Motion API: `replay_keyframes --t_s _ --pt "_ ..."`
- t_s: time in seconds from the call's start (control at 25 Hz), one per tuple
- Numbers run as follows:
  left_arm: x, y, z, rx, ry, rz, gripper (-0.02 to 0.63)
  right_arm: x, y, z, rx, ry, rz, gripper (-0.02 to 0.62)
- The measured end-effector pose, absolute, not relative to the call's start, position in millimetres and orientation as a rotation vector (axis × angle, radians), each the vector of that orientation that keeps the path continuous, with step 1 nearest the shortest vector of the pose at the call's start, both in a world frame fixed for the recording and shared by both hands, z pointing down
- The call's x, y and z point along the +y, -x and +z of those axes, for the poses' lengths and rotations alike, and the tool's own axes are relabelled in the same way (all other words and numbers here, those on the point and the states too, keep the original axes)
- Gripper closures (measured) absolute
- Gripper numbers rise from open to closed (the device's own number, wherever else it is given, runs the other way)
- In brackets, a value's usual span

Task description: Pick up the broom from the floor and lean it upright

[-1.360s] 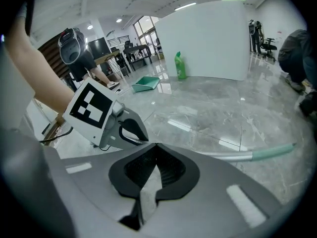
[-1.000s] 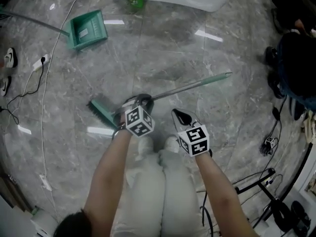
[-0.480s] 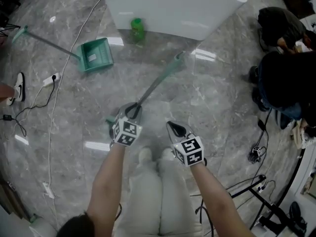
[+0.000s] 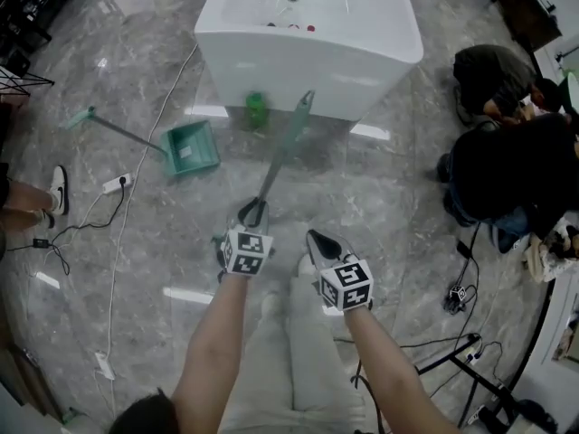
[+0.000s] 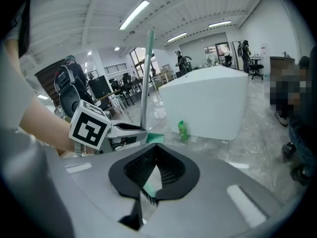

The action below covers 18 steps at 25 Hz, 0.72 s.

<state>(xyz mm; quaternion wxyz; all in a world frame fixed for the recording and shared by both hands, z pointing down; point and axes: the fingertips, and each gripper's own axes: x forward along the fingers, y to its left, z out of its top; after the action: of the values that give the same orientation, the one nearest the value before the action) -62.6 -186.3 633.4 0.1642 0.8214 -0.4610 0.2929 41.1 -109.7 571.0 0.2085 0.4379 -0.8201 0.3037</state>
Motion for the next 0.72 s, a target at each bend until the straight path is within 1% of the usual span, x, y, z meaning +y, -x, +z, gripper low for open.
replay_keyframes --t_s 0.16,0.28,0.48,0.72 --pt "-226 51 590 -1.390 -2.319 0.746 0.534 -155 -50 534 -2.327 -1.249 0.813 0.594" --pt "-258 36 577 -1.416 -2.295 0.716 0.534 -194 -60 520 -2.352 -1.259 0.807 0.594" --pt "-313 13 587 -1.452 -2.253 0.726 0.534 -251 -74 519 -2.372 -1.244 0.822 0.594" --pt "-374 -9 627 -1.498 -2.212 0.695 0.532 -295 -97 543 -2.399 -1.218 0.792 0.594"
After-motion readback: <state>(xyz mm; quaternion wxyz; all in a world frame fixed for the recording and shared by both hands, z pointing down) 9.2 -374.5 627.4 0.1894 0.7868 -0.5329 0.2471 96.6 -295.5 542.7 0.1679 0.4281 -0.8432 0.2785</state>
